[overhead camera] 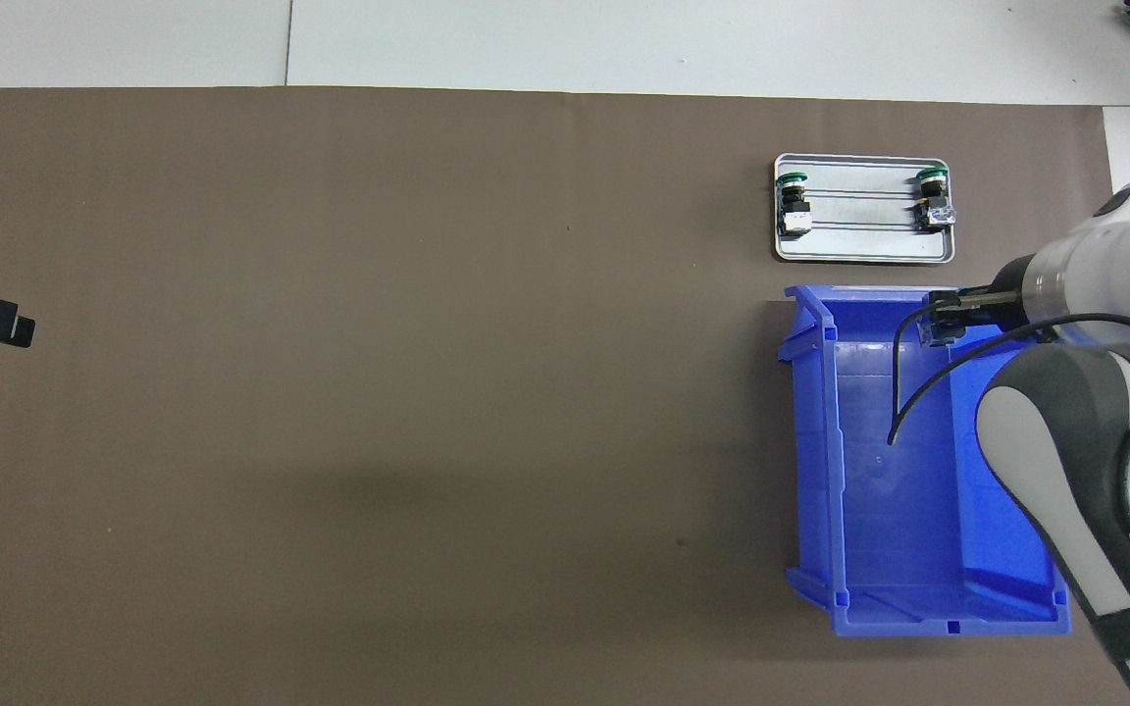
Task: Place and press button with both arms
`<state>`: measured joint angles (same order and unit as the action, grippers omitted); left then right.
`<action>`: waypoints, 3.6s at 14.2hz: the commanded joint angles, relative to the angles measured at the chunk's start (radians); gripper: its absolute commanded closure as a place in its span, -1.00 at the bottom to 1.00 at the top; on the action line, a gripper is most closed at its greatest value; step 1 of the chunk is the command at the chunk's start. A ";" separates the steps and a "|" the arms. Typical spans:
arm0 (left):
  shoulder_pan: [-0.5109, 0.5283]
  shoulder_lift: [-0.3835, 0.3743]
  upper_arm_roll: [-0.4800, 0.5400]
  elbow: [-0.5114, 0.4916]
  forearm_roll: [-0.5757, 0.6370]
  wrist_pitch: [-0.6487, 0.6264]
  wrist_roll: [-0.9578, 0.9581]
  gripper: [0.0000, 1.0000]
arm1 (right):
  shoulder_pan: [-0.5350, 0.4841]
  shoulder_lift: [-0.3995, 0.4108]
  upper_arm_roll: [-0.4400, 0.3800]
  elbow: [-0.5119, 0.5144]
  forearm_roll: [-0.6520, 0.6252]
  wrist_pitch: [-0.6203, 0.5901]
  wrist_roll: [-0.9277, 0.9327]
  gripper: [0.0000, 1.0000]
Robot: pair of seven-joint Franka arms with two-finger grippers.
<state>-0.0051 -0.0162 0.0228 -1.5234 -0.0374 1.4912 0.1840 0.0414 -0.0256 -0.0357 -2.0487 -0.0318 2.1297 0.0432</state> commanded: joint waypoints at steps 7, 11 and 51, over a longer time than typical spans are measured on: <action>0.005 -0.025 -0.003 -0.026 0.016 -0.008 -0.004 -1.00 | -0.084 0.039 0.014 -0.257 0.112 0.298 -0.065 1.00; 0.005 -0.025 -0.003 -0.026 0.016 -0.008 -0.004 -1.00 | -0.054 0.084 0.014 -0.257 0.112 0.332 -0.024 1.00; 0.005 -0.025 -0.003 -0.026 0.016 -0.008 -0.004 -1.00 | -0.077 -0.023 0.020 0.519 0.007 -0.675 0.047 -1.00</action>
<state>-0.0051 -0.0165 0.0228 -1.5234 -0.0374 1.4909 0.1840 -0.0212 -0.0528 -0.0249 -1.5430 -0.0476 1.4776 0.0935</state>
